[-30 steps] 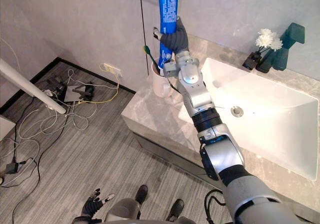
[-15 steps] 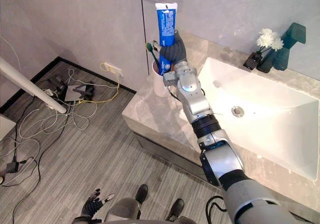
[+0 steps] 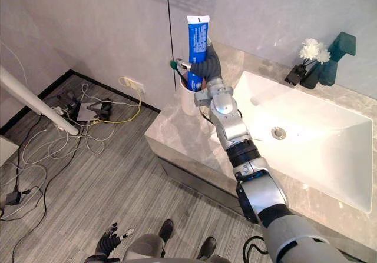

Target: Organize washtable

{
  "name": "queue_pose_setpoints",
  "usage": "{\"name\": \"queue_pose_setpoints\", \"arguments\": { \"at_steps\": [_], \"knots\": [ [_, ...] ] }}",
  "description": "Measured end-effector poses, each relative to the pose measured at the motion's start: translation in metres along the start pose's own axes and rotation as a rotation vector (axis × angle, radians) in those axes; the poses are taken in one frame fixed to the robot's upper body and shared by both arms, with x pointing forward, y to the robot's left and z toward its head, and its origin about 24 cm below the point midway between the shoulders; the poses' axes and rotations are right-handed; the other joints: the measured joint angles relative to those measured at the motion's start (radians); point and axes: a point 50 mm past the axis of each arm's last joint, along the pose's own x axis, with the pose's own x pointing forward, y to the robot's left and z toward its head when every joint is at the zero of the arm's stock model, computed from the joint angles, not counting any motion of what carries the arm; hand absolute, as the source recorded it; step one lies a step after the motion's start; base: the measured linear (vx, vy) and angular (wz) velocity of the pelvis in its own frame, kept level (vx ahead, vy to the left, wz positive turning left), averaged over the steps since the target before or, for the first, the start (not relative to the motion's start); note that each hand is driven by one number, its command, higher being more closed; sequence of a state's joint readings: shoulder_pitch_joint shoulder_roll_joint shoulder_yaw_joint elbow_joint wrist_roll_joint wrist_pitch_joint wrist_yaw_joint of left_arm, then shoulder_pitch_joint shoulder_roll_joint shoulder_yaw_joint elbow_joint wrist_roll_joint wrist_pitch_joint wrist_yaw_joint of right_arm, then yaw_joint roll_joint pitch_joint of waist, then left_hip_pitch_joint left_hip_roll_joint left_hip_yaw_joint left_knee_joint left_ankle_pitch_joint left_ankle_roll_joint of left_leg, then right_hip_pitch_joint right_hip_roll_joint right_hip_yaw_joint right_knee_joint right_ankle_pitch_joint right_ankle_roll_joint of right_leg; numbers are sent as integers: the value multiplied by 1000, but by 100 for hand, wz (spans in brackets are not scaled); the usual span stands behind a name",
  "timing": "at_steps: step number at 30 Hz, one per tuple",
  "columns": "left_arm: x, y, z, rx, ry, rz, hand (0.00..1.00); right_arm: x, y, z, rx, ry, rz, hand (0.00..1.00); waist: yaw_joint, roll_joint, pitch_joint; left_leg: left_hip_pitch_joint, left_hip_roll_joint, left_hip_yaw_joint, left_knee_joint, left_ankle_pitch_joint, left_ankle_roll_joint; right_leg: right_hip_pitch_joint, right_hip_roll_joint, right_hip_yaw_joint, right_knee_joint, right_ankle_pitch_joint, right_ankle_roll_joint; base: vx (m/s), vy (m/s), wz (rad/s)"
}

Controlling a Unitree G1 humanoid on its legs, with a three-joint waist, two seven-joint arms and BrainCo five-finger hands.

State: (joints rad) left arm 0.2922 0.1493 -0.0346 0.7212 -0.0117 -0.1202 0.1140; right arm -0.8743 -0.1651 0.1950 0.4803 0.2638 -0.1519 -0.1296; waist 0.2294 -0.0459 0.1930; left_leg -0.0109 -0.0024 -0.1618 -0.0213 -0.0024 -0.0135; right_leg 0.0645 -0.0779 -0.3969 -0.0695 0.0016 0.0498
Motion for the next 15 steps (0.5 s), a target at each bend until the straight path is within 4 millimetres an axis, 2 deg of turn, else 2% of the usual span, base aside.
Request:
{"name": "queue_pose_setpoints", "arguments": {
  "at_steps": [15],
  "knots": [
    [0,1,-2,-14,9,1,0,-3,-1,-4,4,14,-6,0,-3,-3,-2,7,1,6,-1,0,0,4,0,7,2,0,0,0,1,0]
  ]
}}
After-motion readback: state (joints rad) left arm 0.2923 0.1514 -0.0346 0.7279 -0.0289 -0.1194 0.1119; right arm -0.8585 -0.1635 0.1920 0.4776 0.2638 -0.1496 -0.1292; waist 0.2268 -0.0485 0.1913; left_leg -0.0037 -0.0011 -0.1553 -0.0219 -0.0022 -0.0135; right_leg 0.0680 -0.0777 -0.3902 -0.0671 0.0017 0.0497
